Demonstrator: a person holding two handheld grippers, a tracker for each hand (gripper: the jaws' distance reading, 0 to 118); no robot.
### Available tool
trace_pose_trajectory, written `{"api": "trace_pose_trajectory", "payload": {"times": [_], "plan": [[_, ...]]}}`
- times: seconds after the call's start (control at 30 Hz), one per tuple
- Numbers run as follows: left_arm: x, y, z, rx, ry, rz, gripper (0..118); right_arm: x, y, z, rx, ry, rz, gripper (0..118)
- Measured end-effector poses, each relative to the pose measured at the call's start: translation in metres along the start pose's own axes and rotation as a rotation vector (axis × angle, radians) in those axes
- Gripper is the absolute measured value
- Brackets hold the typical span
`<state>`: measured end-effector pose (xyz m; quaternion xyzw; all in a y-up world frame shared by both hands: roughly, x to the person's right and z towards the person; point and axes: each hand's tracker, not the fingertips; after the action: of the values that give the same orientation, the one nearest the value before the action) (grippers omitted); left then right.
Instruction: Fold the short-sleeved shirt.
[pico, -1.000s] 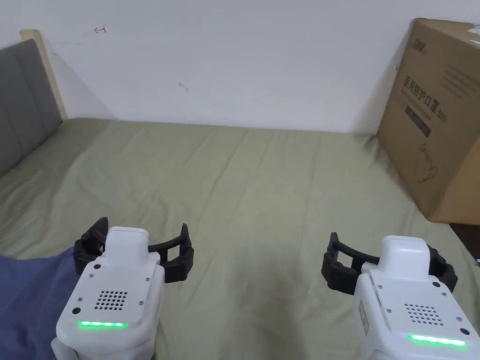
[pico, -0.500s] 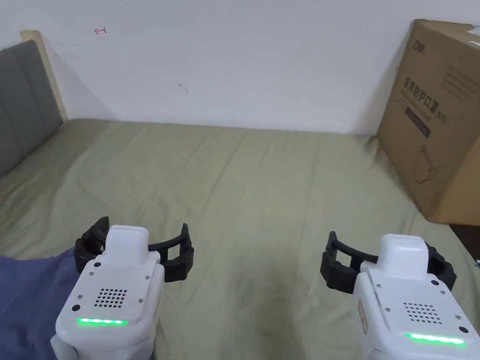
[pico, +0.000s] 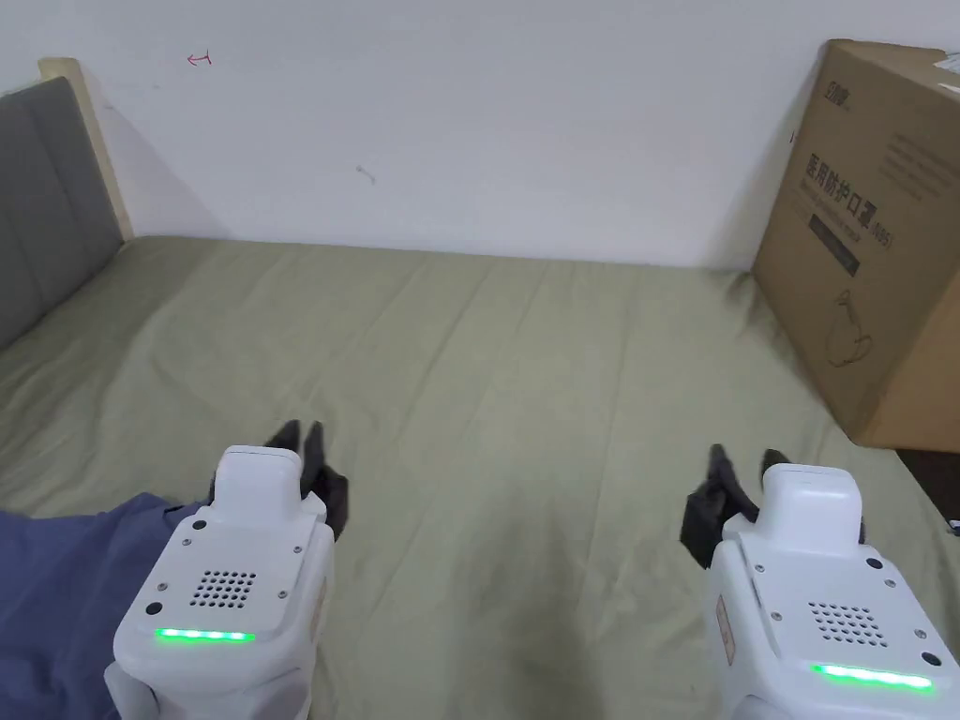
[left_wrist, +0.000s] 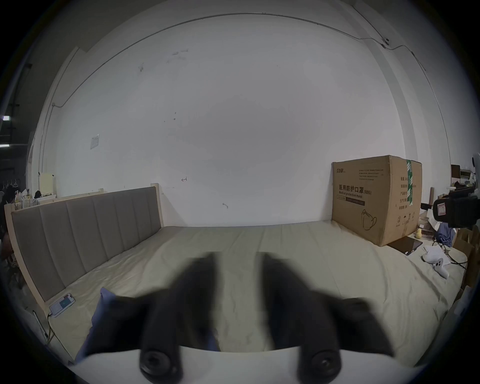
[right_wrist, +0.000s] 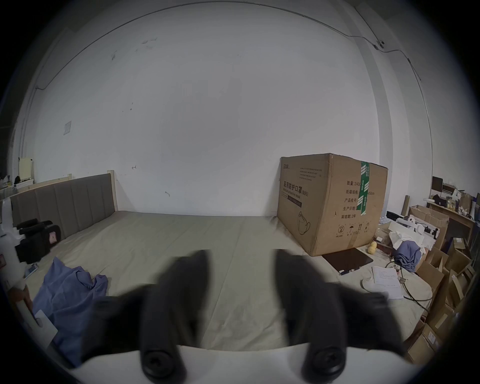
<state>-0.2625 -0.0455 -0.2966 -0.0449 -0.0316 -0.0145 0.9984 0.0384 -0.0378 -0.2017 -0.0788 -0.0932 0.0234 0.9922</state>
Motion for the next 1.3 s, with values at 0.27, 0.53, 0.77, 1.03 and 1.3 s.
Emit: {"api": "trace_pose_trajectory", "payload": {"times": [0.27,0.53,0.77,1.03,1.3], "plan": [[-0.002,-0.001,0.0,-0.026,-0.048,0.041,0,0.003,-0.001,-0.002,-0.014,-0.004,-0.001,0],[-0.042,-0.003,0.015,-0.032,0.052,0.056,0,-0.024,0.001,-0.012,-0.02,0.104,-0.001,0],[-0.12,-0.004,0.055,-0.041,0.264,0.048,0,-0.099,0.008,-0.019,0.007,0.316,0.01,0],[-0.201,-0.005,0.118,-0.062,0.47,0.028,0,-0.185,0.009,-0.011,0.012,0.534,0.023,0],[-0.25,-0.014,0.159,-0.083,0.58,0.05,0,-0.227,0.008,0.001,0.008,0.639,0.052,0]]}}
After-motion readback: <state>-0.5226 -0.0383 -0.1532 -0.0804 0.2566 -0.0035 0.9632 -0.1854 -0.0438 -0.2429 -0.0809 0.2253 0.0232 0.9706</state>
